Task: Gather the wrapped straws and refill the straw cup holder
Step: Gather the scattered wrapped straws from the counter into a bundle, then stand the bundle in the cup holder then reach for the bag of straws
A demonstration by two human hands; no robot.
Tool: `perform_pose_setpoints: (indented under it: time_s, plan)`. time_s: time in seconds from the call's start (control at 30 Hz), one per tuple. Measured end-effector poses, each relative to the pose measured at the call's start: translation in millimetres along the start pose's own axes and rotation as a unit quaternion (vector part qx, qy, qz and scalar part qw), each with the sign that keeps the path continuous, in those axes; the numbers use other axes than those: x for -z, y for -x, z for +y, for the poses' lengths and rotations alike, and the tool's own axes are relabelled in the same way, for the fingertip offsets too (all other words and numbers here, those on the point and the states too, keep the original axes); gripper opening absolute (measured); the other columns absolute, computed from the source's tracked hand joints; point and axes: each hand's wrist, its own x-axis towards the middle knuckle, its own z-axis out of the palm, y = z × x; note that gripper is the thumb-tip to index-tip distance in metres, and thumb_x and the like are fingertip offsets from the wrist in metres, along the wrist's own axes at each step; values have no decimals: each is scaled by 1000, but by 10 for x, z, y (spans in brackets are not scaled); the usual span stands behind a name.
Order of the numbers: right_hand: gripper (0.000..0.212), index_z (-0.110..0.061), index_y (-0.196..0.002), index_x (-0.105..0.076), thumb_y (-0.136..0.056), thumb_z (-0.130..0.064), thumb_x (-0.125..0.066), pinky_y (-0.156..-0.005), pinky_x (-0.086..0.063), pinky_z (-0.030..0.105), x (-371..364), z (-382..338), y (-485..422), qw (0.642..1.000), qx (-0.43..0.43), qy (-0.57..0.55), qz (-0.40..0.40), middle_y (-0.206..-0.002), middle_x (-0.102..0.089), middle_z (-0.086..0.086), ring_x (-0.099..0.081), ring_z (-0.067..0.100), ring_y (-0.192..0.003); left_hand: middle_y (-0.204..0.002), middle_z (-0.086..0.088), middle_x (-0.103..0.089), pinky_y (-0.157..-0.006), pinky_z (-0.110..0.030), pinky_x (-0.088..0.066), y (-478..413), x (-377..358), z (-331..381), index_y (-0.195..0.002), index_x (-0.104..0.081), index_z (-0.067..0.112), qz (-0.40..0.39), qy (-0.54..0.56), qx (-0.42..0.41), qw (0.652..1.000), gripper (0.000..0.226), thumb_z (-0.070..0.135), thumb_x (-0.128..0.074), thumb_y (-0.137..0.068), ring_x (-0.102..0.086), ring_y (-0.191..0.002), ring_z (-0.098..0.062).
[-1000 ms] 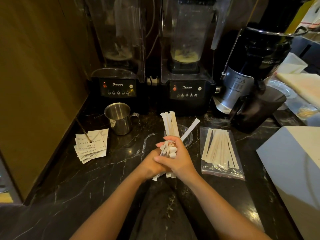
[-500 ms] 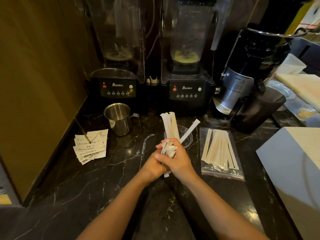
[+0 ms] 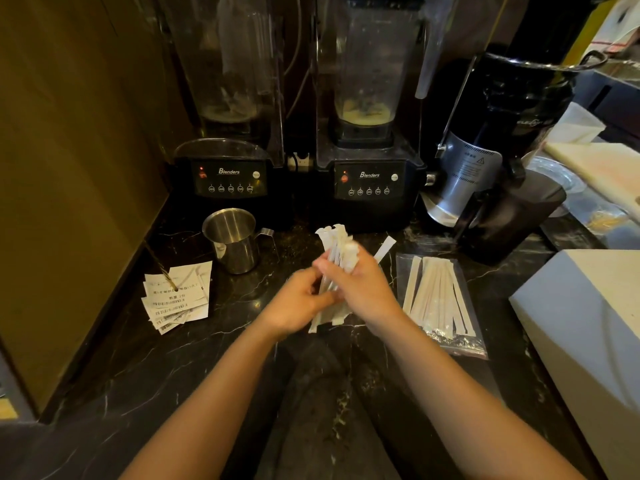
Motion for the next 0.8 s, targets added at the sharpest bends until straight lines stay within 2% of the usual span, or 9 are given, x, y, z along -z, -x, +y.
perform_pose_setpoints:
  time_s: [0.1, 0.17, 0.33, 0.43, 0.53, 0.6, 0.67, 0.73, 0.8]
  plan:
    - [13, -17, -101, -53, -88, -14, -56, -83, -47, 28, 121, -277, -109, 1000, 18, -17, 19, -91, -58, -1, -57, 14, -93, -92, 17, -59, -72, -6, -49, -121, 89, 218, -109, -56, 17, -2, -7, -42, 999, 24, 6, -54, -88, -62, -79, 15]
    - [14, -17, -101, -53, -88, -13, -56, -88, -47, 34, 196, -423, -183, 999, 27, -18, 30, -91, -59, 0, -58, 17, -95, -93, 15, -61, -75, -8, -51, -227, 117, 336, -115, -57, 10, 4, -5, -59, 998, 27, 7, -54, -88, -63, -79, 10]
    - [12, -15, -97, -54, -87, -11, -58, -86, -47, 35, 339, -497, -363, 997, 39, -17, 64, -84, -58, -2, -58, 17, -91, -98, 1, -64, -82, -20, -53, -485, 91, 457, -114, -58, 5, 22, 8, -64, 998, 27, 6, -54, -87, -63, -91, -10]
    - [22, -12, -108, -56, -86, -11, -59, -82, -47, 28, 377, -385, -433, 996, 32, -14, 79, -89, -59, 0, -58, 16, -92, -107, -10, -62, -90, -31, -51, -593, 12, 362, -117, -57, 2, 33, 27, -53, 998, 30, 3, -54, -87, -62, -95, -17]
    - [28, -9, -113, -56, -86, -11, -60, -81, -48, 28, 388, -209, -478, 997, 12, -8, 81, -91, -60, 0, -58, 17, -94, -103, -10, -64, -83, -25, -53, -677, -89, 194, -117, -56, -1, 50, 39, -29, 998, 31, 1, -54, -87, -62, -86, -9]
    - [26, -12, -111, -55, -86, -11, -61, -89, -48, 34, 409, -92, -504, 996, 0, -12, 83, -95, -61, 1, -58, 18, -98, -91, 1, -64, -71, -13, -54, -715, -152, 107, -117, -56, -2, 51, 34, -16, 998, 31, 0, -55, -86, -62, -75, 2]
    - [31, -11, -114, -52, -85, -11, -62, -85, -48, 26, 436, 4, -515, 997, -4, -10, 81, -93, -58, -5, -57, 14, -96, -83, 8, -61, -63, -9, -51, -743, -188, 33, -113, -57, 3, 53, 16, -15, 998, 27, 2, -57, -86, -61, -67, 8]
    - [39, -10, -120, -48, -84, -12, -63, -72, -46, 9, 463, 71, -517, 996, 10, 18, 81, -94, -53, -9, -53, 3, -87, -86, 6, -60, -67, -13, -52, -764, -196, -21, -109, -57, 8, 67, -2, -22, 998, 26, 4, -60, -84, -61, -76, 1]
    - [43, -13, -123, -46, -84, -11, -62, -64, -43, 1, 492, 117, -513, 995, 23, 54, 82, -100, -52, -6, -50, -2, -84, -90, 9, -59, -71, -15, -52, -769, -180, -24, -115, -54, 5, 92, -8, -27, 995, 35, 4, -64, -81, -60, -84, -7]
